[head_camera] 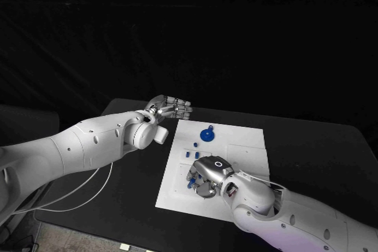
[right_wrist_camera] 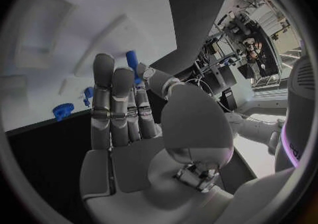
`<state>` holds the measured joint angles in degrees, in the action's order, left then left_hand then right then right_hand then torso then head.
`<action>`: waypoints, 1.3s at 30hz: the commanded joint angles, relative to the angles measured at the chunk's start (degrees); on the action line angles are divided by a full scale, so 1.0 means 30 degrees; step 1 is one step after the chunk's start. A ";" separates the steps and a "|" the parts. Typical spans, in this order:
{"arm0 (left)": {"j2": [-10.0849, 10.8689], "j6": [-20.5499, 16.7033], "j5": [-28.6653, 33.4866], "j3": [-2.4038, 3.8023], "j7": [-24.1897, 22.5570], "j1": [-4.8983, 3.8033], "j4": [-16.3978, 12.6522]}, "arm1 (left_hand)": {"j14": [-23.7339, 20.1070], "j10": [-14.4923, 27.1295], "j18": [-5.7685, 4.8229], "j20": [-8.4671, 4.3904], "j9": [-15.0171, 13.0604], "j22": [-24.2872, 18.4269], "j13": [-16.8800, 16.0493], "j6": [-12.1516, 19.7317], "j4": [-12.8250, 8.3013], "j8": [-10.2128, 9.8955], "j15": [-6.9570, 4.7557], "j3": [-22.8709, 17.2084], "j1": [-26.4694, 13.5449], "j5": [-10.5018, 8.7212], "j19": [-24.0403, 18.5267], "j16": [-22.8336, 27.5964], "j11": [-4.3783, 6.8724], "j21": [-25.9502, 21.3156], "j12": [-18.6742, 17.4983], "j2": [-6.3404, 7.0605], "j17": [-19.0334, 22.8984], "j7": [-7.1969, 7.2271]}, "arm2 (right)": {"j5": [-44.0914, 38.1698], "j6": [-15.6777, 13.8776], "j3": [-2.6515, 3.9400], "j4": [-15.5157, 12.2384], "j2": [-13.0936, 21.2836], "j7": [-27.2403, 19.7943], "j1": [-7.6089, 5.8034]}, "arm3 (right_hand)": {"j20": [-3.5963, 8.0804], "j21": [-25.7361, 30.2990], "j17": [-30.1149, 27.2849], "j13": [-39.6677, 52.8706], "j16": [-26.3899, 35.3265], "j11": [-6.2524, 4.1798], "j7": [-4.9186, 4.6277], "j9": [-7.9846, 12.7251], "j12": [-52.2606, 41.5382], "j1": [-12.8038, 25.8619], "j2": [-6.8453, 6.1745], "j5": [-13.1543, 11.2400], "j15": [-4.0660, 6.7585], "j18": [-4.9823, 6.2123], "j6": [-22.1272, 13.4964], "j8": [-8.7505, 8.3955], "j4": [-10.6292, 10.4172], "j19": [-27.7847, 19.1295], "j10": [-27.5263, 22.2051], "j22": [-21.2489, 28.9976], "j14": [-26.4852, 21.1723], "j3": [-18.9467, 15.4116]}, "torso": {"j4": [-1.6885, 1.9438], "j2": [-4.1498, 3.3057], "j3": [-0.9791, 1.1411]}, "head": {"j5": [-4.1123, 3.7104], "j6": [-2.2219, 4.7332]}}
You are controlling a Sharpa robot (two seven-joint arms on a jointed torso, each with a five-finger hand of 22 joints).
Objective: Assemble the parts on the task board
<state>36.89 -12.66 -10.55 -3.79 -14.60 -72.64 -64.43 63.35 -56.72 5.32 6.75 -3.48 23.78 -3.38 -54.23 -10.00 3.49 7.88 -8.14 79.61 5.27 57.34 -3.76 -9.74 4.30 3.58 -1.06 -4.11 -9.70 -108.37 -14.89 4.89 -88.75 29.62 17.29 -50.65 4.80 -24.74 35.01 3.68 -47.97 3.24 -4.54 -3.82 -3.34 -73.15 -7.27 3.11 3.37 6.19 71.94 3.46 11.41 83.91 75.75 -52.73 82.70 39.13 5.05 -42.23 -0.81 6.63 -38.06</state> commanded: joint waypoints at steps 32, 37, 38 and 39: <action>-0.0079 0.0375 0.0066 0.0007 -0.0086 -0.0017 -0.0016 | -0.0071 0.0118 0.0078 0.0029 0.0009 -0.0019 0.0008 0.0133 0.0084 0.0049 0.0049 -0.0010 -0.0004 -0.0027 0.0059 0.0048 0.0041 0.0056 0.0044 -0.0140 -0.0011 0.0038 | -0.1049 0.0721 -0.0784 0.0246 -0.0493 0.0809 0.0141 | 0.0138 0.0154 0.0033 0.0013 0.0070 -0.0629 -0.0005 -0.0020 -0.0036 0.0003 0.0208 0.0055 0.0181 0.0340 0.0100 0.0058 0.0027 0.0625 0.0734 -0.0180 -0.0016 0.0174 | 0.0021 0.0002 -0.0053 | 0.0015 -0.0087; -0.0074 0.0381 0.0070 0.0006 -0.0072 -0.0017 -0.0022 | -0.0071 0.0118 0.0078 0.0029 0.0009 -0.0019 0.0008 0.0133 0.0084 0.0049 0.0049 -0.0010 -0.0004 -0.0027 0.0059 0.0048 0.0041 0.0056 0.0044 -0.0140 -0.0011 0.0038 | -0.0568 0.0239 -0.0873 0.0284 -0.0558 0.0599 0.0140 | 0.0002 0.0291 -0.0008 -0.0029 0.0121 -0.0402 -0.0226 0.0045 -0.0027 0.0388 -0.0205 0.1072 0.0003 0.0342 -0.0828 0.0046 -0.0262 0.0600 -0.0172 -0.0178 -0.0023 -0.0583 | 0.0004 0.0004 -0.0021 | 0.0071 -0.0105; -0.0070 0.0380 0.0070 0.0006 -0.0068 -0.0018 -0.0022 | -0.0071 0.0118 0.0078 0.0029 0.0009 -0.0019 0.0008 0.0133 0.0084 0.0049 0.0049 -0.0010 -0.0004 -0.0027 0.0059 0.0048 0.0041 0.0056 0.0044 -0.0140 -0.0011 0.0038 | -0.0494 0.0126 -0.0882 0.0289 -0.0562 0.0566 0.0139 | -0.0035 0.0331 -0.0016 -0.0041 0.0120 -0.0350 -0.0301 0.0063 -0.0013 0.0418 -0.0291 0.1078 -0.0026 0.0372 -0.1203 0.0024 -0.0344 0.0622 -0.0303 -0.0154 -0.0013 -0.0933 | 0.0000 0.0004 -0.0027 | 0.0074 -0.0102; -0.0063 0.0379 0.0070 0.0006 -0.0063 -0.0018 -0.0023 | -0.0071 0.0118 0.0078 0.0029 0.0009 -0.0019 0.0008 0.0133 0.0084 0.0049 0.0049 -0.0010 -0.0004 -0.0027 0.0059 0.0048 0.0041 0.0056 0.0044 -0.0140 -0.0011 0.0038 | -0.0387 -0.0081 -0.0895 0.0297 -0.0566 0.0515 0.0139 | -0.0139 0.0380 -0.0025 -0.0071 0.0099 -0.0142 -0.0431 0.0080 -0.0025 0.0676 -0.0566 0.1230 -0.0185 0.0383 -0.1809 0.0013 -0.0538 0.0663 -0.1025 -0.0108 0.0028 -0.1387 | -0.0007 0.0003 -0.0024 | 0.0077 -0.0100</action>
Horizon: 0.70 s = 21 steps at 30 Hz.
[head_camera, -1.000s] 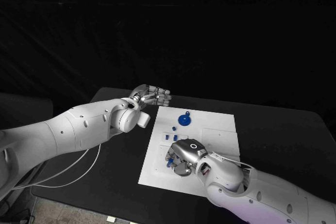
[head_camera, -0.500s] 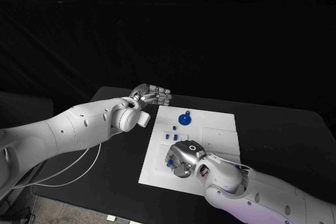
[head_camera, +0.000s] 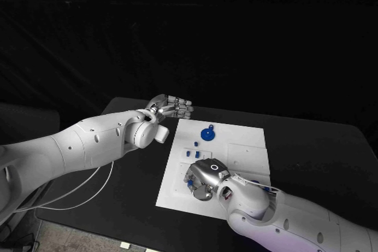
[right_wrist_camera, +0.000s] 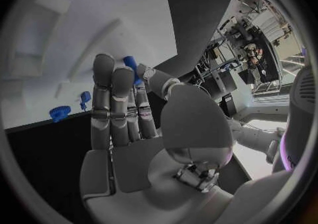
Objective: Assemble the parts on the task board
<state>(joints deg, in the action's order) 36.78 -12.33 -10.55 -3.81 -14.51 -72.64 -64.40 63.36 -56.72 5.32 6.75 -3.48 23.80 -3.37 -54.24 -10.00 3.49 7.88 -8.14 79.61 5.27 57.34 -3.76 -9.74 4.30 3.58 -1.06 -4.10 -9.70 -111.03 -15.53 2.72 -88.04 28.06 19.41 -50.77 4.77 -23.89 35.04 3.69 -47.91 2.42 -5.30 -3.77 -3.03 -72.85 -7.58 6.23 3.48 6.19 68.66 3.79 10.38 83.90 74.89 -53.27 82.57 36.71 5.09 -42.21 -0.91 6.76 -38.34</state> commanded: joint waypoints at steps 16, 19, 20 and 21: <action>0.0014 0.0326 0.0076 0.0009 -0.0037 -0.0020 -0.0031 | -0.0073 0.0112 0.0071 0.0038 0.0006 -0.0365 0.0007 0.0091 0.0190 0.0052 0.0050 -0.0008 -0.0049 -0.0021 0.0123 0.0044 0.0043 0.0061 0.0045 -0.0156 -0.0018 0.0078 | 0.1264 -0.1395 -0.0235 0.0103 0.0029 -0.0542 0.0179 | -0.0801 0.0104 -0.0548 -0.0088 -0.0244 0.0657 -0.0335 0.0068 -0.0107 0.0107 -0.1278 0.1474 -0.0791 0.0817 -0.2024 -0.0082 -0.1363 0.0799 -0.2633 0.1188 0.0077 -0.4342 | -0.0040 -0.0012 0.0066 | -0.0061 0.0037; 0.0018 0.0350 0.0076 0.0008 -0.0015 -0.0020 -0.0032 | -0.0072 0.0112 0.0071 0.0037 0.0006 -0.0370 0.0007 0.0092 0.0192 0.0052 0.0050 -0.0009 -0.0049 -0.0021 0.0124 0.0043 0.0043 0.0061 0.0045 -0.0157 -0.0019 0.0080 | 0.1373 -0.2036 -0.0236 0.0090 0.0076 -0.0591 0.0179 | -0.0800 0.0049 -0.0594 -0.0081 -0.0273 0.0673 -0.0361 0.0066 -0.0119 0.0024 -0.1231 0.2053 -0.0789 0.0825 -0.2039 -0.0076 -0.1596 0.0795 -0.2683 0.1339 0.0075 -0.5173 | -0.0044 -0.0007 0.0066 | -0.0078 0.0047; 0.0020 0.0355 0.0076 0.0008 -0.0012 -0.0020 -0.0031 | -0.0072 0.0112 0.0071 0.0037 0.0006 -0.0370 0.0007 0.0092 0.0192 0.0052 0.0050 -0.0009 -0.0049 -0.0021 0.0124 0.0043 0.0043 0.0061 0.0045 -0.0157 -0.0019 0.0080 | 0.1410 -0.2279 -0.0237 0.0081 0.0098 -0.0603 0.0179 | -0.0808 0.0039 -0.0616 -0.0081 -0.0264 0.0684 -0.0374 0.0067 -0.0119 -0.0012 -0.1252 0.2072 -0.0796 0.0829 -0.2046 -0.0080 -0.1645 0.0789 -0.2734 0.1388 0.0063 -0.5336 | -0.0048 -0.0003 0.0068 | -0.0093 0.0061; 0.0022 0.0357 0.0076 0.0008 -0.0009 -0.0020 -0.0031 | -0.0072 0.0112 0.0071 0.0037 0.0006 -0.0370 0.0007 0.0092 0.0192 0.0052 0.0050 -0.0009 -0.0049 -0.0021 0.0124 0.0043 0.0043 0.0061 0.0045 -0.0157 -0.0019 0.0080 | 0.1438 -0.2474 -0.0237 0.0072 0.0118 -0.0614 0.0179 | -0.0813 0.0019 -0.0650 -0.0081 -0.0260 0.0694 -0.0388 0.0068 -0.0117 -0.0110 -0.1229 0.2087 -0.0797 0.0840 -0.2056 -0.0080 -0.1732 0.0785 -0.2771 0.1477 0.0061 -0.5558 | -0.0048 -0.0003 0.0068 | -0.0093 0.0061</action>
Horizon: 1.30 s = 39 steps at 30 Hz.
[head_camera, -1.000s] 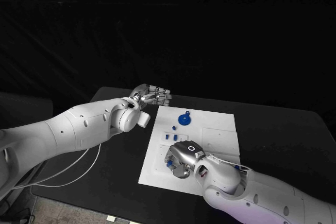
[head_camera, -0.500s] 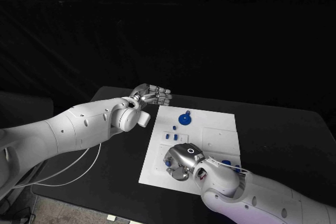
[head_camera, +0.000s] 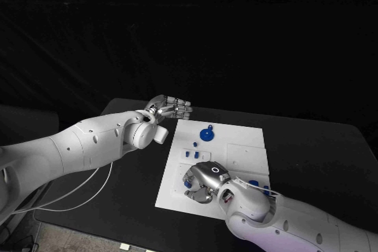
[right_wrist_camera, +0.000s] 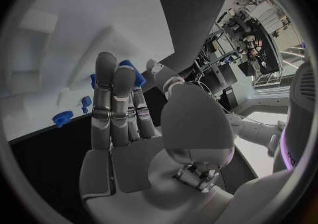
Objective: Assemble the parts on the task board
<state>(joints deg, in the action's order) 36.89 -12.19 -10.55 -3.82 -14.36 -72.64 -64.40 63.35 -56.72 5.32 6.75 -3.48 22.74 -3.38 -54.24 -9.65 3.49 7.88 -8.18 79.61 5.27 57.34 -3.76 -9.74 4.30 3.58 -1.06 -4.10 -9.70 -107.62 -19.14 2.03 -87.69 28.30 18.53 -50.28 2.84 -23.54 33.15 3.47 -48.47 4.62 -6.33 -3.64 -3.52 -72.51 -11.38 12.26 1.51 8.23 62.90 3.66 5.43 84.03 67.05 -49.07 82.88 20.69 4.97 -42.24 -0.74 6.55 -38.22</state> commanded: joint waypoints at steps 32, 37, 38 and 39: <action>0.0344 0.0315 0.0064 -0.0026 -0.0049 -0.0010 -0.0107 | -0.0068 0.0127 0.0074 0.0032 0.0000 -0.0123 0.0007 0.0017 0.0044 0.0063 0.0047 0.0016 0.0035 -0.0029 0.0148 0.0046 0.0038 0.0080 0.0047 -0.0128 -0.0017 0.0141 | 1.0279 -0.2106 0.3094 -0.2973 0.4896 -0.3038 -0.0002 | 0.0552 -0.0996 0.0216 0.0294 -0.0424 -0.1202 0.0317 -0.0042 -0.0958 -0.0882 0.1438 0.1343 0.0729 -0.0177 0.0521 -0.0005 -0.1762 0.0751 0.3564 0.0926 -0.0034 -0.3959 | -0.0158 0.0059 0.0047 | -0.0722 0.0409; 0.0541 0.0286 0.0063 -0.0037 -0.0095 0.0038 -0.0228 | -0.0049 0.0088 0.0071 0.0028 -0.0001 -0.0134 0.0007 -0.0070 0.0059 0.0060 0.0041 0.0020 0.0003 -0.0029 0.0156 0.0042 0.0053 0.0094 0.0050 -0.0140 -0.0020 0.0164 | 1.2439 -0.0187 0.3982 -0.2889 0.6258 -0.2596 -0.0068 | 0.1230 -0.1203 0.0535 0.3797 -0.0438 -0.2001 0.0641 -0.0040 -0.4714 -0.0305 0.1806 0.1160 0.1295 -0.0945 0.0983 -0.0021 -0.1260 0.0700 0.4806 0.0738 -0.0060 -0.4248 | -0.0281 0.0144 0.0095 | -0.0822 0.0483; 0.0577 0.0286 0.0065 -0.0038 -0.0104 0.0057 -0.0258 | -0.0042 0.0060 0.0069 0.0026 -0.0001 -0.0136 0.0006 -0.0065 0.0065 0.0057 0.0037 0.0025 -0.0015 -0.0032 0.0159 0.0043 0.0058 0.0098 0.0056 -0.0138 -0.0021 0.0167 | 1.2660 0.0280 0.4055 -0.2811 0.6445 -0.2477 -0.0105 | 0.1316 -0.1213 0.0598 0.5440 -0.0423 -0.2045 0.0665 -0.0046 -0.6187 -0.0099 0.2113 0.1006 0.1318 -0.1038 0.0915 -0.0042 -0.1280 0.0703 0.4146 0.0719 -0.0032 -0.4229 | -0.0293 0.0165 0.0106 | -0.0870 0.0490; 0.0614 0.0285 0.0066 -0.0039 -0.0113 0.0078 -0.0292 | -0.0039 0.0048 0.0069 0.0026 -0.0001 -0.0137 0.0005 -0.0061 0.0067 0.0056 0.0035 0.0028 -0.0022 -0.0034 0.0159 0.0043 0.0060 0.0098 0.0059 -0.0136 -0.0021 0.0168 | 1.2857 0.0815 0.4114 -0.2710 0.6615 -0.2307 -0.0154 | 0.1355 -0.1454 0.0861 0.8529 -0.0650 -0.1887 0.0816 -0.0057 -0.8911 0.0136 0.2358 0.0409 0.1500 -0.1083 0.0888 0.0032 -0.1396 0.0696 0.2537 0.0539 -0.0027 -0.3830 | -0.0303 0.0178 0.0109 | -0.0906 0.0498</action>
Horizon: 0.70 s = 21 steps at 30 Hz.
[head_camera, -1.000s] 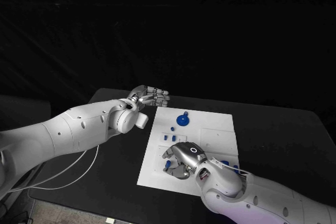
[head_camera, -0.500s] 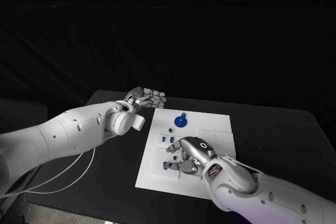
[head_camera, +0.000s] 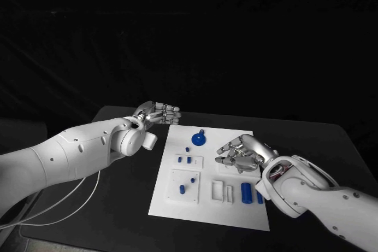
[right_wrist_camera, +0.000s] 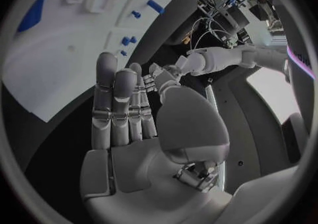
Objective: Assemble the parts on the task board
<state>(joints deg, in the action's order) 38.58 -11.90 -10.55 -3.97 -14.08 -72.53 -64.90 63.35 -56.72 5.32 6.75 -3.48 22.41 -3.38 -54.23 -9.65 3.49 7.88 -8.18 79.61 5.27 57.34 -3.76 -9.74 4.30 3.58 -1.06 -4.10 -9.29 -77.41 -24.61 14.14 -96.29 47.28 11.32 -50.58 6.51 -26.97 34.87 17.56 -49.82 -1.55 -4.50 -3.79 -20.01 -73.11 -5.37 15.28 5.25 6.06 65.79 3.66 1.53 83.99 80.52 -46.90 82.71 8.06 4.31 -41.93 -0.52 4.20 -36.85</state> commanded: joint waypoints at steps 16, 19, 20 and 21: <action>0.0778 0.0071 0.0075 -0.0010 -0.0325 0.0335 -0.1177 | 0.0129 -0.0844 -0.0043 -0.0056 -0.0009 -0.0184 0.0008 -0.0126 0.0086 0.0066 -0.0059 -0.0168 -0.0347 -0.0091 0.0221 0.0038 0.0292 0.0087 0.0029 -0.0098 -0.0031 0.0140 | 0.4365 0.9505 0.0330 0.0798 0.2410 0.7554 -0.0739 | 0.0181 -0.4746 0.4950 1.6946 -0.3175 -0.0217 0.0474 -0.1698 -1.2627 0.2306 0.1264 -0.2028 0.0170 -0.0423 0.0323 -0.0004 -0.0610 0.0820 -0.1269 -0.4361 -0.0165 0.1513 | -0.0207 0.0229 0.0066 | -0.1185 0.0056; 0.0947 0.0074 0.0075 -0.0011 -0.0371 0.0396 -0.1570 | 0.0130 -0.0842 -0.0044 -0.0056 -0.0008 -0.0187 0.0008 -0.0113 0.0083 0.0064 -0.0059 -0.0168 -0.0348 -0.0095 0.0222 0.0038 0.0291 0.0086 0.0029 -0.0093 -0.0031 0.0141 | 0.4181 1.0121 0.0333 0.0543 0.2489 0.8826 -0.0760 | 0.0162 -0.5035 0.5376 1.7221 -0.3325 -0.0191 0.0427 -0.1837 -1.2540 0.2610 0.1239 -0.2133 0.0150 -0.0417 0.0169 0.0000 -0.0593 0.0786 -0.1124 -0.4768 -0.0156 0.1405 | -0.0189 0.0208 0.0063 | -0.1314 0.0029; 0.0995 0.0080 0.0075 -0.0012 -0.0395 0.0414 -0.1689 | 0.0132 -0.0828 -0.0054 -0.0052 0.0002 -0.0214 0.0007 0.0014 0.0066 0.0043 -0.0057 -0.0164 -0.0368 -0.0123 0.0230 0.0037 0.0286 0.0082 0.0031 -0.0041 -0.0031 0.0164 | 0.4142 1.0303 0.0333 0.0470 0.2510 0.9185 -0.0765 | 0.0157 -0.5067 0.5422 1.7250 -0.3328 -0.0178 0.0421 -0.1842 -1.2501 0.2724 0.1216 -0.2149 0.0144 -0.0415 0.0126 -0.0010 -0.0643 0.0780 -0.1122 -0.4826 -0.0147 0.1346 | -0.0171 0.0212 0.0051 | -0.1390 0.0012; 0.1040 0.0078 0.0075 -0.0012 -0.0411 0.0429 -0.1792 | 0.0131 -0.0826 -0.0056 -0.0050 0.0003 -0.0224 0.0007 0.0056 0.0069 0.0042 -0.0055 -0.0157 -0.0380 -0.0131 0.0233 0.0038 0.0284 0.0079 0.0031 -0.0029 -0.0032 0.0189 | 0.4107 1.0470 0.0333 0.0409 0.2527 0.9488 -0.0769 | 0.0143 -0.5074 0.5510 1.7304 -0.3345 -0.0159 0.0389 -0.1836 -1.2461 0.2893 0.1182 -0.2236 0.0127 -0.0403 0.0053 0.0003 -0.0753 0.0775 -0.1103 -0.4891 -0.0139 0.1273 | -0.0165 0.0214 0.0055 | -0.1442 0.0009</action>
<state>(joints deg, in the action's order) 41.61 -11.96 -10.55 -4.05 -14.31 -71.33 -69.72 63.35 -58.87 5.32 6.54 -3.48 21.76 -3.37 -54.18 -9.50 3.49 7.88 -8.34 79.07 5.18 57.55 -3.76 -9.01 4.30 3.58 -1.13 -4.10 -8.83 -65.16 1.32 15.13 -94.72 54.78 32.13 -52.87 6.97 -42.04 51.25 69.36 -59.52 -2.15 -3.25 -9.24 -57.68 -64.75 -1.78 8.87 5.64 5.28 66.48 3.65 -0.64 84.03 76.90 -61.44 82.06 12.09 3.72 -41.25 -0.32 0.33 -36.74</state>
